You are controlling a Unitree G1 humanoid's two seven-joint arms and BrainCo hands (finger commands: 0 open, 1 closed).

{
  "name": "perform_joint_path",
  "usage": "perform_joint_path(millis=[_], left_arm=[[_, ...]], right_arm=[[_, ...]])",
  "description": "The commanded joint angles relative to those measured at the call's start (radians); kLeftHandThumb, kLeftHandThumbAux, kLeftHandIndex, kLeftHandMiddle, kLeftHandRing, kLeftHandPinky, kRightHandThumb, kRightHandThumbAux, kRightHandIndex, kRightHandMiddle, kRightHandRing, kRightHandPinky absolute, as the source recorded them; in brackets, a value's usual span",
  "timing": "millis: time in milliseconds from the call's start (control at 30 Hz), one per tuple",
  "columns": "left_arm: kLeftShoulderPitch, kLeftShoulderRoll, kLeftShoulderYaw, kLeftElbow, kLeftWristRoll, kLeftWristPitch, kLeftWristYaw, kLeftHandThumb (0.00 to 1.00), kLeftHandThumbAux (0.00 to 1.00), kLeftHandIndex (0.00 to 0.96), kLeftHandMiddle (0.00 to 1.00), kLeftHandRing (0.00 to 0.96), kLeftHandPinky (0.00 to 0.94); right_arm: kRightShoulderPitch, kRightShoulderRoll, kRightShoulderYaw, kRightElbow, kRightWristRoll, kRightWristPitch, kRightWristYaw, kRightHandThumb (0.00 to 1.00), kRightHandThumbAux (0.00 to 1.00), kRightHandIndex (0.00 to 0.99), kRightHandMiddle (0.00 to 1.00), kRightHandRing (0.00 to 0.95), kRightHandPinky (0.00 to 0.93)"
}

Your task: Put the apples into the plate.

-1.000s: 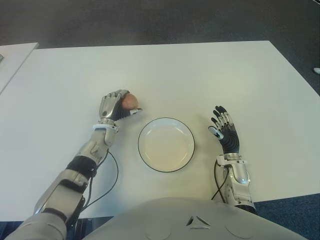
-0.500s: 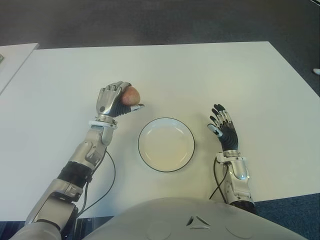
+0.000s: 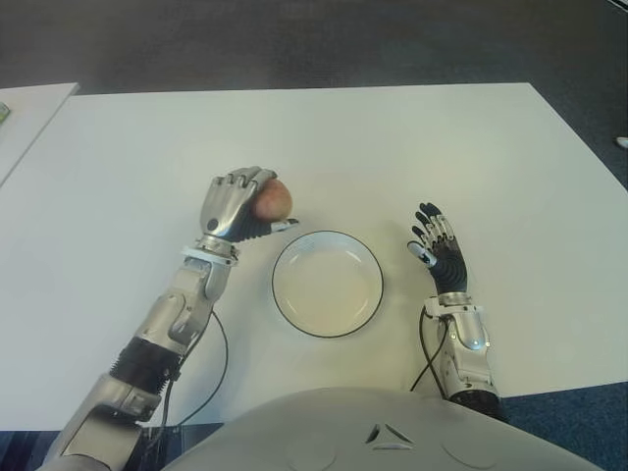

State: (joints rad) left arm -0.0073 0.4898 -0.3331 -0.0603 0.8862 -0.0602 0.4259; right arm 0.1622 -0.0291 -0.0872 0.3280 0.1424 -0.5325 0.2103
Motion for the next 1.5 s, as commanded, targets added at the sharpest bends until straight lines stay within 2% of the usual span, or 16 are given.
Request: perform_joint_path(millis=[33,233,533,1067,1300,1500], left_arm=[[0.010,-0.001,-0.019,-0.043,0.046,-0.037,-0.002,0.855,0.666,0.401,0.535,0.829,0.784],[0.040,-0.036,-0.101,-0.068,0.090,-0.106,-0.003,0.856,0.665,0.401,0.534,0.823,0.792],[0.059,-0.067,-0.153,-0.030,0.145,-0.180,0.056,0.855,0.666,0.400,0.530,0.808,0.782],[0.083,-0.085,-0.180,-0.065,0.192,-0.210,0.050,0.852,0.667,0.397,0.529,0.809,0.800],[0.102,-0.083,-0.193,-0.101,0.191,-0.208,0.002,0.853,0.666,0.396,0.535,0.812,0.825],[0.113,-0.081,-0.208,-0.062,0.192,-0.223,-0.004,0.853,0.665,0.397,0.536,0.801,0.798]], right_arm=[[0.040,0.020,0.003,0.075,-0.003,0.020,-0.009,0.097,0.623,0.018,0.000,0.000,0.002],[0.041,0.019,0.006,0.070,-0.011,0.027,-0.013,0.100,0.620,0.010,0.000,0.000,0.000],[0.041,0.026,0.006,0.071,-0.017,0.020,-0.017,0.103,0.616,0.007,0.000,0.000,0.000],[0.034,0.029,0.011,0.083,-0.025,0.011,-0.019,0.108,0.621,0.003,0.000,0.000,0.000],[0.034,0.031,0.013,0.084,-0.041,0.005,-0.031,0.095,0.625,0.001,0.000,0.000,0.000],[0.037,0.032,0.016,0.080,-0.056,-0.006,-0.046,0.088,0.630,0.002,0.000,0.000,0.001]])
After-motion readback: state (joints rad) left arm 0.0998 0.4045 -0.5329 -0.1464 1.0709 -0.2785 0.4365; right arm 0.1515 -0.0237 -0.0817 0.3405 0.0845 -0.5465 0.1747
